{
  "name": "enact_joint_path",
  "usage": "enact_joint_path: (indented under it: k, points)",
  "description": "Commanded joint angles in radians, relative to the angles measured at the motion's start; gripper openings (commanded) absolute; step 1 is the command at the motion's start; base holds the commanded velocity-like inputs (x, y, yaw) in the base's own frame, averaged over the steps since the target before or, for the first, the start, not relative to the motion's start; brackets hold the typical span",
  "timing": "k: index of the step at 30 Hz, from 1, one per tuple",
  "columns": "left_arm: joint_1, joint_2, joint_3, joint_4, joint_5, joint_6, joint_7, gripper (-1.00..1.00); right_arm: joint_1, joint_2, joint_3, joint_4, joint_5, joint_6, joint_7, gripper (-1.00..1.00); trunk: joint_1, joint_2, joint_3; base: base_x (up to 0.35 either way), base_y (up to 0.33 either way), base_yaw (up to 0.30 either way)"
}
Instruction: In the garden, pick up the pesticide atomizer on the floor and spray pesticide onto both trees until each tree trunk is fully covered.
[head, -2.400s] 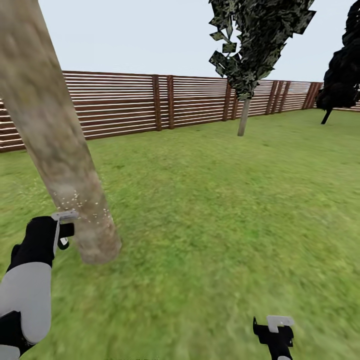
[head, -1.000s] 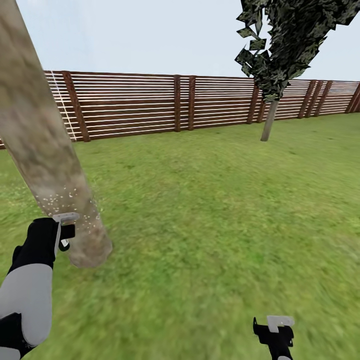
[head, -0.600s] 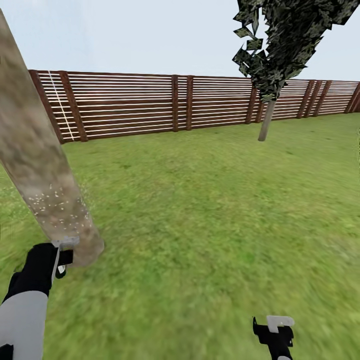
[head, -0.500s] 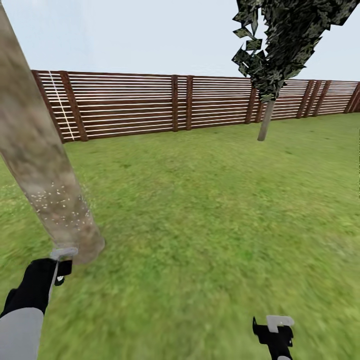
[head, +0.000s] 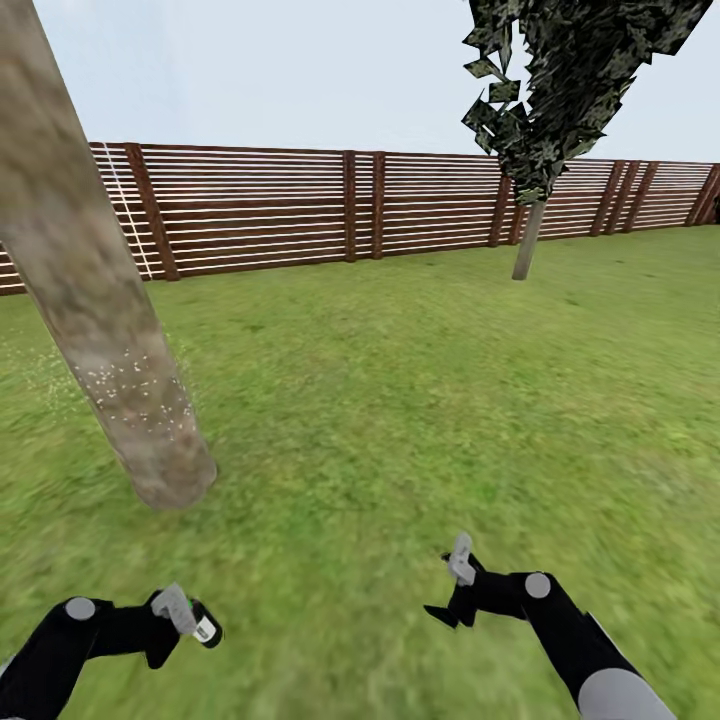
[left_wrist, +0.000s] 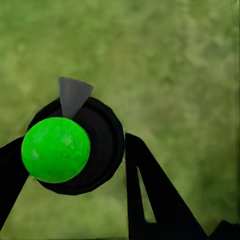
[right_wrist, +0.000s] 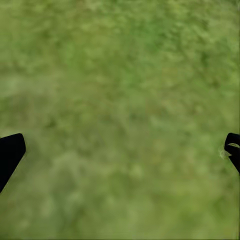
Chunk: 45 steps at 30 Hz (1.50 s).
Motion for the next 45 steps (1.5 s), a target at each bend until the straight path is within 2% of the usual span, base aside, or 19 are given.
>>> enact_joint_path:
  k: [1, 4, 5, 7, 8, 10, 11, 14, 15, 17, 20, 22, 23, 24, 26, 30, 34, 37, 45]
  points:
    - [-0.001, -0.003, -0.024, 0.0, -0.008, 0.002, -0.008, -1.0, -0.001, 0.001, -0.004, -0.009, 0.011, -0.008, 0.015, 1.0, 0.0, 0.0, -0.001, -0.002, 0.0, 0.0]
    - [-0.002, -0.016, -0.094, 0.0, -0.011, 0.003, -0.008, -1.0, -0.002, 0.014, -0.003, -0.016, 0.012, -0.009, 0.027, 1.0, 0.0, 0.0, -0.001, 0.0, 0.0, 0.0]
    - [-0.002, -0.025, -0.126, 0.0, -0.011, 0.004, -0.007, -1.0, -0.002, 0.023, -0.003, -0.016, 0.012, -0.009, 0.028, -1.0, 0.0, 0.0, -0.001, 0.0, 0.0, 0.0]
    - [-0.003, -0.034, -0.158, 0.0, -0.012, 0.009, -0.005, -1.0, -0.002, 0.042, 0.0, -0.014, 0.013, -0.01, 0.03, -1.0, 0.0, 0.0, -0.001, 0.0, 0.0, 0.0]
    - [-0.003, -0.044, -0.174, -0.001, -0.012, 0.011, -0.005, -1.0, -0.002, 0.061, 0.034, -0.014, 0.014, -0.01, 0.032, -1.0, 0.0, 0.0, -0.001, 0.0, 0.0, 0.0]
    - [-0.002, -0.068, -0.204, -0.001, -0.013, 0.014, -0.004, -1.0, -0.002, 0.086, 0.148, -0.016, 0.012, -0.01, 0.033, -1.0, 0.0, 0.0, -0.001, 0.0, 0.0, 0.0]
    - [-0.002, -0.08, -0.218, -0.001, -0.014, 0.015, -0.002, -1.0, -0.002, 0.104, 0.173, -0.017, 0.011, -0.01, 0.033, -1.0, 0.0, 0.0, -0.001, 0.0, 0.0, 0.0]
    - [-0.003, -0.12, -0.278, -0.009, -0.017, 0.017, 0.002, -1.0, -0.002, 0.168, 0.199, -0.018, 0.012, -0.01, 0.033, -1.0, 0.0, 0.0, -0.001, 0.0, 0.0, 0.0]
    - [-0.003, -0.142, -0.298, -0.012, -0.019, 0.017, 0.002, -1.0, -0.002, 0.191, 0.202, -0.017, 0.011, -0.01, 0.033, -1.0, 0.0, 0.0, -0.001, 0.0, 0.0, 0.0]
    - [-0.003, -0.161, -0.324, -0.013, -0.029, 0.017, 0.007, -1.0, -0.002, 0.213, 0.204, -0.016, 0.011, -0.01, 0.033, -1.0, 0.0, 0.0, -0.001, 0.0, 0.0, 0.0]
    - [-0.003, -0.188, -0.346, -0.015, -0.047, 0.018, 0.031, -1.0, -0.002, 0.223, 0.205, -0.016, 0.011, -0.01, 0.033, -1.0, 0.0, 0.0, -0.001, 0.0, 0.0, 0.0]
    - [-0.013, -0.217, -0.349, -0.016, -0.084, 0.018, 0.036, -1.0, -0.002, 0.232, 0.213, -0.015, 0.011, -0.01, 0.034, -1.0, 0.0, 0.0, -0.001, 0.0, 0.0, 0.0]
    - [-0.016, -0.222, -0.349, -0.015, -0.097, 0.019, 0.037, -1.0, -0.002, 0.233, 0.224, -0.015, 0.011, -0.01, 0.034, -1.0, 0.0, 0.0, -0.001, 0.0, 0.0, 0.0]
    - [-0.022, -0.23, -0.349, -0.015, -0.114, 0.02, 0.038, -1.0, -0.002, 0.235, 0.254, -0.015, 0.011, -0.01, 0.033, -1.0, 0.0, 0.0, -0.001, 0.0, 0.0, 0.0]
    - [-0.031, -0.238, -0.349, -0.015, -0.123, 0.02, 0.039, -1.0, -0.002, 0.235, 0.278, -0.016, 0.011, -0.01, 0.033, -1.0, 0.0, 0.0, -0.001, 0.0, 0.0, 0.0]
    - [-0.035, -0.242, -0.349, -0.015, -0.124, 0.019, 0.038, -1.0, -0.002, 0.236, 0.284, -0.016, 0.011, -0.01, 0.033, -1.0, 0.0, 0.0, -0.001, 0.0, 0.0, 0.0]
    - [-0.035, -0.26, -0.35, -0.015, -0.123, 0.015, 0.035, -1.0, -0.002, 0.236, 0.284, -0.016, 0.011, -0.01, 0.033, -1.0, 0.0, 0.0, -0.001, 0.0, 0.0, 0.0]
    - [-0.035, -0.262, -0.369, -0.014, -0.119, 0.012, 0.033, -1.0, -0.002, 0.236, 0.284, -0.016, 0.011, -0.01, 0.033, -1.0, 0.0, 0.0, -0.001, 0.0, 0.0, 0.0]
    - [-0.034, -0.262, -0.37, -0.001, -0.108, 0.005, 0.028, -1.0, -0.002, 0.234, 0.284, -0.016, 0.012, -0.01, 0.032, -1.0, 0.0, 0.0, -0.001, 0.0, 0.0, 0.0]
